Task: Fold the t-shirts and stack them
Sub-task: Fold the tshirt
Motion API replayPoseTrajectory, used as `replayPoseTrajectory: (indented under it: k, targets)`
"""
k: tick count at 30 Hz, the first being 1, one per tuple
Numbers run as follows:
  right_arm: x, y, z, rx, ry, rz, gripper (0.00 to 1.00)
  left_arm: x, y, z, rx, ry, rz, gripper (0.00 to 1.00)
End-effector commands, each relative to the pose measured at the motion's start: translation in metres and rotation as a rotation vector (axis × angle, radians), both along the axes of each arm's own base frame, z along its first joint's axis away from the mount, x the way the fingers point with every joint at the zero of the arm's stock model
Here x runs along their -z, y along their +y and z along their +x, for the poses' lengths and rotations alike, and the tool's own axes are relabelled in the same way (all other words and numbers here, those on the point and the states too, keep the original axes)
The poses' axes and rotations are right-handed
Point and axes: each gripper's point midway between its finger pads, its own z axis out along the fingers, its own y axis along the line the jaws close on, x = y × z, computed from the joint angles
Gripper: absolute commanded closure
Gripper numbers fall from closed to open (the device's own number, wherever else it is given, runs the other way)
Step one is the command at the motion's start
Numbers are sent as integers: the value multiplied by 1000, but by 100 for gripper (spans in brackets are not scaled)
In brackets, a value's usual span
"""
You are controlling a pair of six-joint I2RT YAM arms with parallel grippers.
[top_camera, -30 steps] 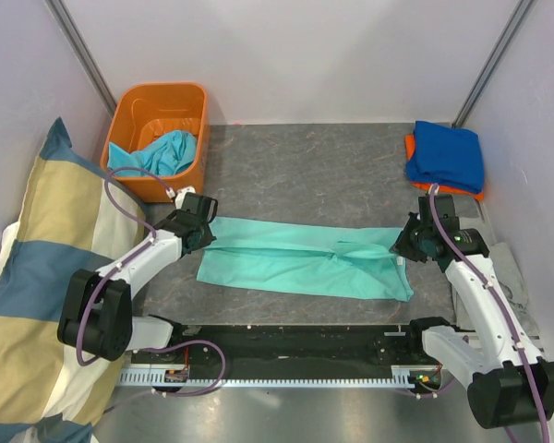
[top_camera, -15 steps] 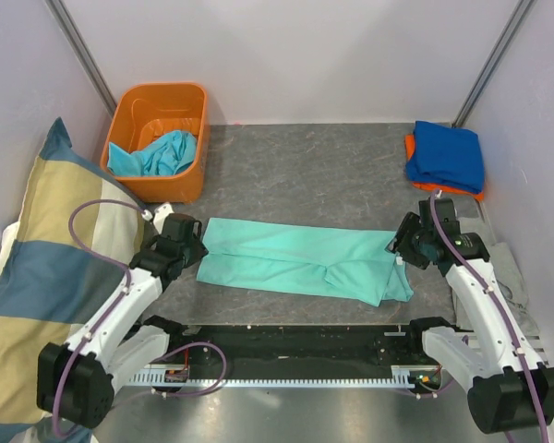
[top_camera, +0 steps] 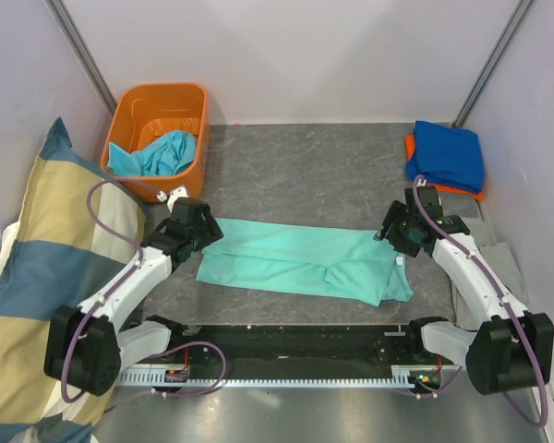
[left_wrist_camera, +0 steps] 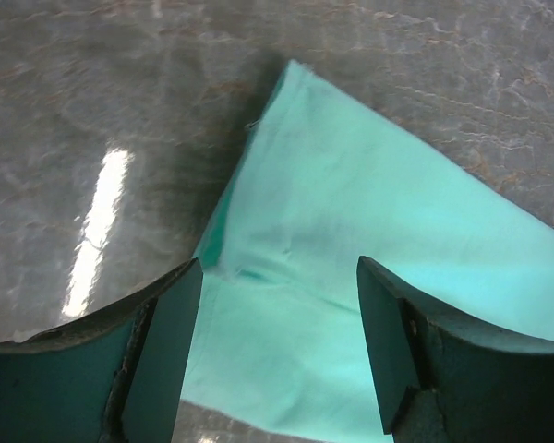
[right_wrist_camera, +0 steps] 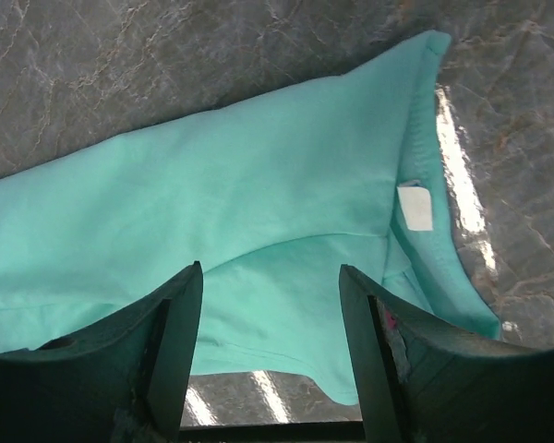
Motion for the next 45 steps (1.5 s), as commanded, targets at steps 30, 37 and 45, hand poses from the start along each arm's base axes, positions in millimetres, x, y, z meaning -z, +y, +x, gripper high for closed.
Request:
replayPoseTrajectory:
  k: [30,37,45]
  targets:
    - [79,36,101,-26,76,-26,30,-51,-24,20,155,-141,54,21]
    - [45,38,119,-50,-16,-33,30,-71,-53,53,312,-235,47,0]
    - [-8,41,139,-78,-109,-38,30,-112,-117,114,561,-323,-21,0]
